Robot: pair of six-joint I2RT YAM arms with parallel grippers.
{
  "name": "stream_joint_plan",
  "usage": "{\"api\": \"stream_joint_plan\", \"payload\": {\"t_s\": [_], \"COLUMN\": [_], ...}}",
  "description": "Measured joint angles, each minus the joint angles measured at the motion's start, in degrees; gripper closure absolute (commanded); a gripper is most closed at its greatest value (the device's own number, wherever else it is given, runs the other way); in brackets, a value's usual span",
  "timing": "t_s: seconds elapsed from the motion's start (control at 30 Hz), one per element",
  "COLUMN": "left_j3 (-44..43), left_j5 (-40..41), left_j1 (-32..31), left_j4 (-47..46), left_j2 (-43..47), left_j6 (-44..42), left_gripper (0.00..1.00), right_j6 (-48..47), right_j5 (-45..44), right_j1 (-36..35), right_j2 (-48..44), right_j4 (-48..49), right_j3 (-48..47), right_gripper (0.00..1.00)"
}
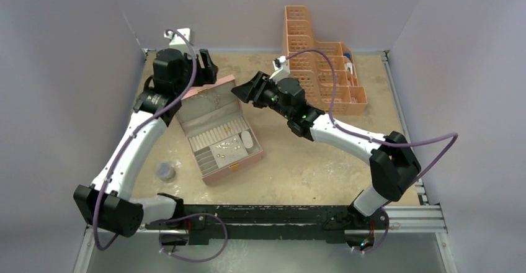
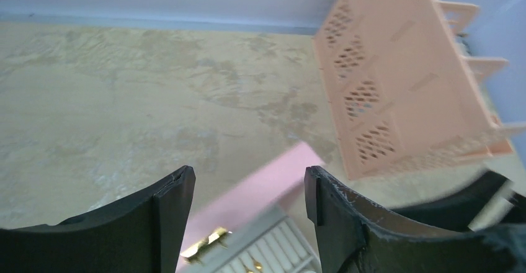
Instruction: Organize the mixed jewelry
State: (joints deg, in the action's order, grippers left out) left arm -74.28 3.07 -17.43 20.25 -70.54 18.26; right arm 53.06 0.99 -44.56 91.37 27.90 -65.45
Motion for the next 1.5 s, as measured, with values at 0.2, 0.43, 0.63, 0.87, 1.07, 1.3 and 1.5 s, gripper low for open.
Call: {"api": "stream_joint_plan", "payload": {"t_s": [0.2,0.43,0.63,0.87,1.07,1.3,1.5], "left_j3": [-0.9,-0.8,2.1,5.3,6.2,6.8,9.9], "left_j5": [-1.4,-0.5,-0.4,-4.1,-6.2,-7.8,-8.0], "left_j1": [6.8,15.5,18.8,18.9,18.9,18.9,18.9], "left_j4": [5.3,10.9,13.8,17.1,19.8,23.7,28.5], "left_j2": [-3.5,-0.7,3.9,6.4,11.6,18.1,19.3], "left_j6": [2.1,5.2,6.6,7.8,9.4,12.1,16.5], "left_gripper": [0.34,0.34,0.34,0.35,0.35,0.35,0.35], "right_j6": [-5.8,-11.3,-14.6,-16.8,-17.0,-16.1,-15.6], "right_j5": [-2.1,-6.3,-7.3,-5.4,-2.6,-0.3,1.5], "right_j1": [0.0,0.0,0.0,0.1,0.0,-0.4,-0.7], "right_j2": [3.7,13.2,20.1,18.0,10.9,4.3,-1.8], "right_j4": [-7.2,-13.8,-20.0,-20.8,-19.8,-18.2,-19.7], "right_j3": [-9.3,-25.5,-31.6,-28.2,-20.1,-11.6,-2.6], "right_gripper": [0.35,0.35,0.36,0.42,0.45,0.47,0.52]}}
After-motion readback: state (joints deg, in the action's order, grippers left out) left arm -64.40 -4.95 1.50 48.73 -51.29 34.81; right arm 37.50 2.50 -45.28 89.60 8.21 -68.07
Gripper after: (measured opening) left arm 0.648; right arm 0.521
